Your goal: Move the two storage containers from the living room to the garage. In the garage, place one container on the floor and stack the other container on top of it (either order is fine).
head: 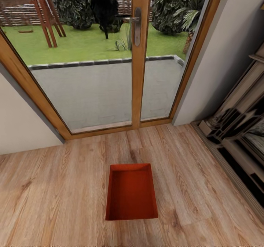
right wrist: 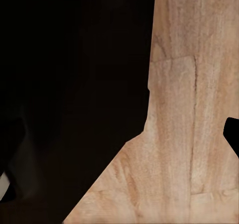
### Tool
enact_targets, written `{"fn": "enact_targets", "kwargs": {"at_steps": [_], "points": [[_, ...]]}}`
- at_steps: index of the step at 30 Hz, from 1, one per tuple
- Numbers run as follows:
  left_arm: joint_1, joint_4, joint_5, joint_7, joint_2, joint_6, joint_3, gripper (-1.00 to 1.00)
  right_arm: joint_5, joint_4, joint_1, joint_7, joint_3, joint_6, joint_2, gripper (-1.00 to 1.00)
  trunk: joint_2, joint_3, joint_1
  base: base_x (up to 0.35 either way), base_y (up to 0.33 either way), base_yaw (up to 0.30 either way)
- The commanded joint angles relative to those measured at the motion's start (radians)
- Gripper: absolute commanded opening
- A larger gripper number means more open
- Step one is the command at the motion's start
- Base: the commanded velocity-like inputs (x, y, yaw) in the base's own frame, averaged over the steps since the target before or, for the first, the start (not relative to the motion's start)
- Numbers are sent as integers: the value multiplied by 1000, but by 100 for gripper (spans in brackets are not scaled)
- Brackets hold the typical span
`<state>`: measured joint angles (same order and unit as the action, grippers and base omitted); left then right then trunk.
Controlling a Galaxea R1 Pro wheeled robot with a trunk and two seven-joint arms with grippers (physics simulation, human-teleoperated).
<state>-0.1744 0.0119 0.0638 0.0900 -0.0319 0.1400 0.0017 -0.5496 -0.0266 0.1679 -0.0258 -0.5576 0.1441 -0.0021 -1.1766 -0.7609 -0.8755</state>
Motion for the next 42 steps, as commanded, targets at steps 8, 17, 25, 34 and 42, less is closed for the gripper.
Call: {"fn": "enact_targets", "kwargs": {"at_steps": [8, 17, 25, 34, 42], "points": [[0, -1, 7, 5, 0, 3, 0, 100, -7, -3, 1, 0, -8, 5, 1, 100, 0, -13, 0, 0, 0, 0], [0, -1, 7, 5, 0, 3, 0, 100, -6, -3, 1, 0, -8, 7, -1, 100, 0, -25, 0, 0, 0, 0], [0, -1, 7, 5, 0, 3, 0, 100, -4, -3, 1, 0, -8, 8, -1, 100, 0, -26, 0, 0, 0, 0], [0, -1, 8, 5, 0, 3, 0, 100, -5, -3, 1, 0, -8, 8, -1, 100, 0, -26, 0, 0, 0, 0], [0, -3, 8, 5, 0, 3, 0, 100, -13, -3, 1, -1, -8, 8, 0, 100, 0, -26, 0, 0, 0, 0]]}}
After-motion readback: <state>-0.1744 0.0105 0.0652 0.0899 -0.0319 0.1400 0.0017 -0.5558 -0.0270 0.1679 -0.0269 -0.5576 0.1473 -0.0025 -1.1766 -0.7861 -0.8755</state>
